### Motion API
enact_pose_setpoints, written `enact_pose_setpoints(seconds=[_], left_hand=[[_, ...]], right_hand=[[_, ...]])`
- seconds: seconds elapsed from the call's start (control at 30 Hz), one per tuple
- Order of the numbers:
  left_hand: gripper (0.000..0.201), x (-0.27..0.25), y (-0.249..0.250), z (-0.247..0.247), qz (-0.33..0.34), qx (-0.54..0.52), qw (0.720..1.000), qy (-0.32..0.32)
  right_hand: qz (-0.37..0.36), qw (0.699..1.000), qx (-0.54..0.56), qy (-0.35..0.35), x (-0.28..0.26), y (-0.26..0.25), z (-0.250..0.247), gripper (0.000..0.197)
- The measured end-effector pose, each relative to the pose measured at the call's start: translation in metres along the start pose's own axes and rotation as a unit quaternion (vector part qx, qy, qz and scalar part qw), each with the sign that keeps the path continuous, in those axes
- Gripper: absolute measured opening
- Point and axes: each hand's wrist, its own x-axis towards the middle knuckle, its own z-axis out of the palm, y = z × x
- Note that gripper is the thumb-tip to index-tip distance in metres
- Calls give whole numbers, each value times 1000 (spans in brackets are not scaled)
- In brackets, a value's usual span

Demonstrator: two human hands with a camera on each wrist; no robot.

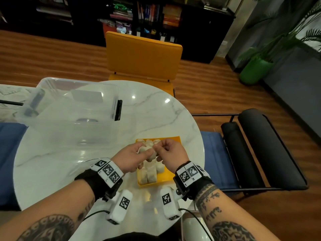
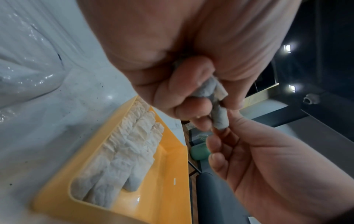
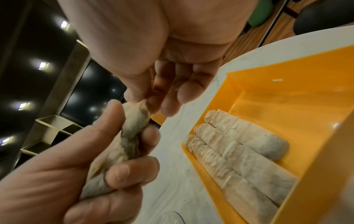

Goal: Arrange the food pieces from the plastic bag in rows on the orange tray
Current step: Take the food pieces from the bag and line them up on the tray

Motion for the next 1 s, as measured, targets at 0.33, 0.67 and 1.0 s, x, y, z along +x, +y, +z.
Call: enact_pose_setpoints(seconds=[0.33,0.67,1.0], left_hand=[[22,0,3,-1,56,39,997,48],[14,3,-4,-3,59,108,992,37],[20,20,-21,-15,-3,232,966,113]], right_hand=[[-43,998,-20,-39,-5,-6,-5,25],[-47,994,-61,-79,8,3,-12,34],[-3,990,-119,-77,24,23,-20,9]])
